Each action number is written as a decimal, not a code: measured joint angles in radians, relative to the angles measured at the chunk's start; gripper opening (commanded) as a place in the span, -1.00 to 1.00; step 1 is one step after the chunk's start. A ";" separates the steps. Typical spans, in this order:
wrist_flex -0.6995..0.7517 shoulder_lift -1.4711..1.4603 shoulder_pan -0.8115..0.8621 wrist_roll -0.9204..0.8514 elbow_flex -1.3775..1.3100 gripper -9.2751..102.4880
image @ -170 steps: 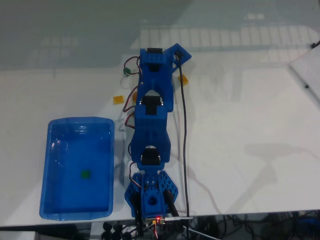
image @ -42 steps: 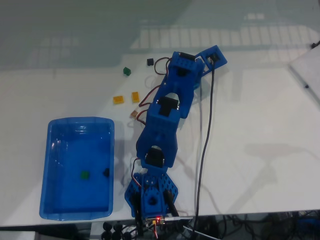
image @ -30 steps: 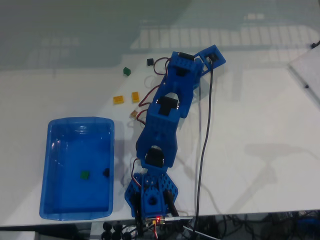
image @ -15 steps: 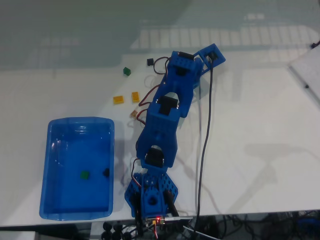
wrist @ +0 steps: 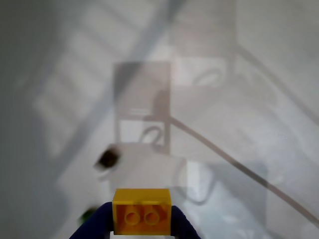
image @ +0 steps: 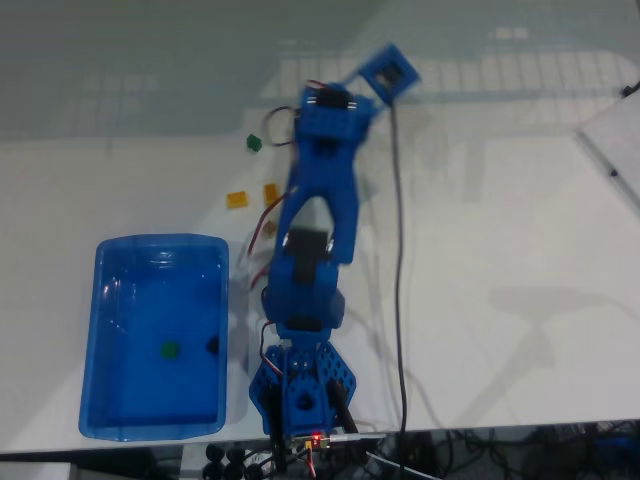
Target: Pick up all the lego then put into the bin
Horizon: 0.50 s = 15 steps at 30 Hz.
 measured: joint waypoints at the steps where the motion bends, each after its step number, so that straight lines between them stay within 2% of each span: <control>1: 0.017 0.064 -0.051 0.000 0.020 -0.83; 6: 0.123 0.344 -0.356 -0.034 0.124 -0.83; 15: 0.445 0.603 -1.068 -0.160 0.298 -0.82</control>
